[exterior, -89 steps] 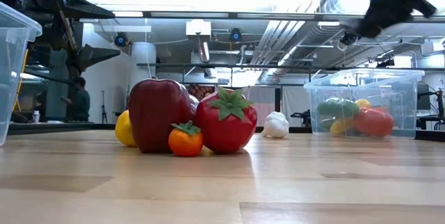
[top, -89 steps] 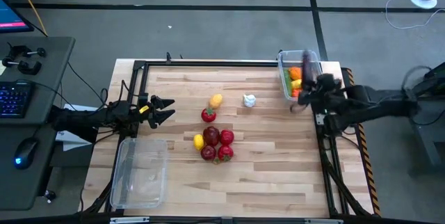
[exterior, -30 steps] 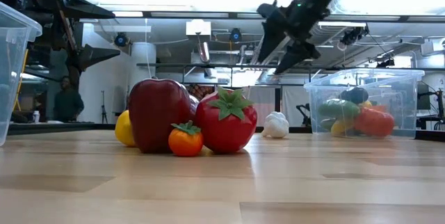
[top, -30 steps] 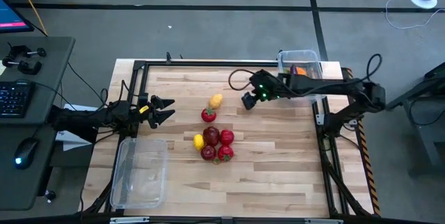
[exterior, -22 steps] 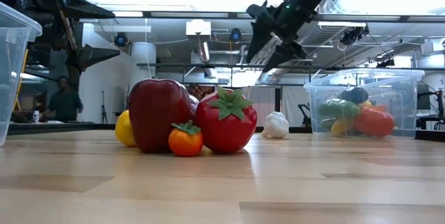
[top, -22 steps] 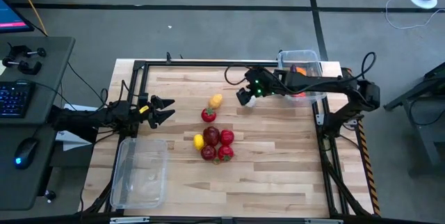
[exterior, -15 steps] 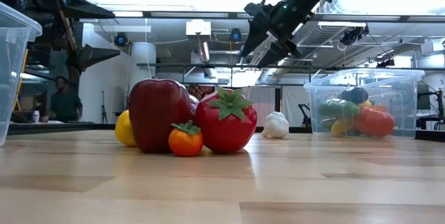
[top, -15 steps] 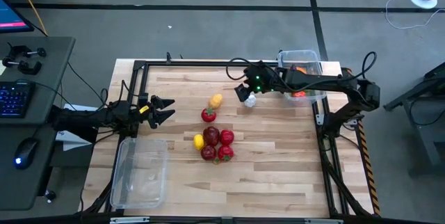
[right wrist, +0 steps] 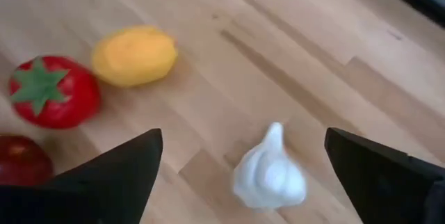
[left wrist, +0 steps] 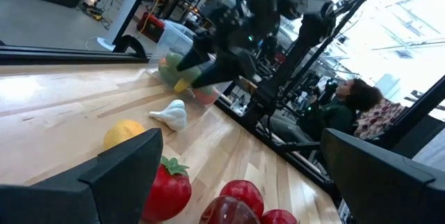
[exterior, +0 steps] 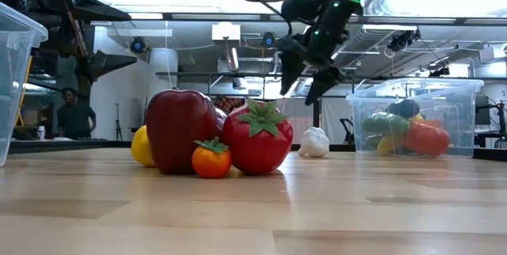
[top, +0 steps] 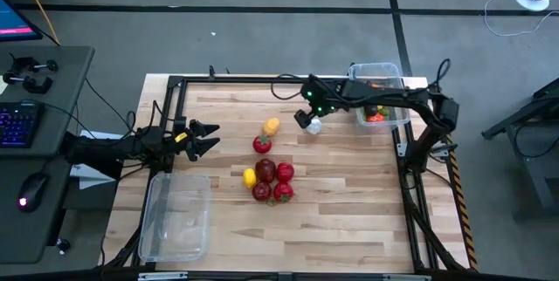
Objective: Sort produce into baskets
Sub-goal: Put the white garlic into the top transparent bin
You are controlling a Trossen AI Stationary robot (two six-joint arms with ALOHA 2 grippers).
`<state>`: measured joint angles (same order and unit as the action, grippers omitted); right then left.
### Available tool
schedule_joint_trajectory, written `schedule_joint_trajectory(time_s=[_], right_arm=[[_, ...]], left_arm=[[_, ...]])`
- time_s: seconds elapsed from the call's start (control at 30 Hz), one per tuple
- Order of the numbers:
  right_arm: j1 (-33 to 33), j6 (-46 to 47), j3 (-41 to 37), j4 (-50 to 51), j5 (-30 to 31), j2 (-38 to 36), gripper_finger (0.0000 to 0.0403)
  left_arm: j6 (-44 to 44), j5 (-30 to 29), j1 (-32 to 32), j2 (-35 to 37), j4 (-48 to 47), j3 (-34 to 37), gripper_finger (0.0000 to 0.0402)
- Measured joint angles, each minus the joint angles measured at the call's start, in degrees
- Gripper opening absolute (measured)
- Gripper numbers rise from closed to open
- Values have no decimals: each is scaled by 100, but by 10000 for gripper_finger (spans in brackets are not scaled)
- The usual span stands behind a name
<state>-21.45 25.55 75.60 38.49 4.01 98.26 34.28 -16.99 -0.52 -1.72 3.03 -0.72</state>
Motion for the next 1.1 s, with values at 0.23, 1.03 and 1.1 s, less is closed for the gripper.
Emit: schedule_joint_trajectory(time_s=[0.23, 1.03, 1.1], right_arm=[[-79, -437, 511, 1019, 128, 327, 381], [-358, -791, 511, 1343, -573, 1647, 381], [-360, -803, 508, 1350, -577, 1715, 381]], left_arm=[[0, -4, 0, 0, 4, 0, 378], [0, -9, 1, 0, 1, 1, 378], [0, -10, 1, 0, 4, 0, 378]])
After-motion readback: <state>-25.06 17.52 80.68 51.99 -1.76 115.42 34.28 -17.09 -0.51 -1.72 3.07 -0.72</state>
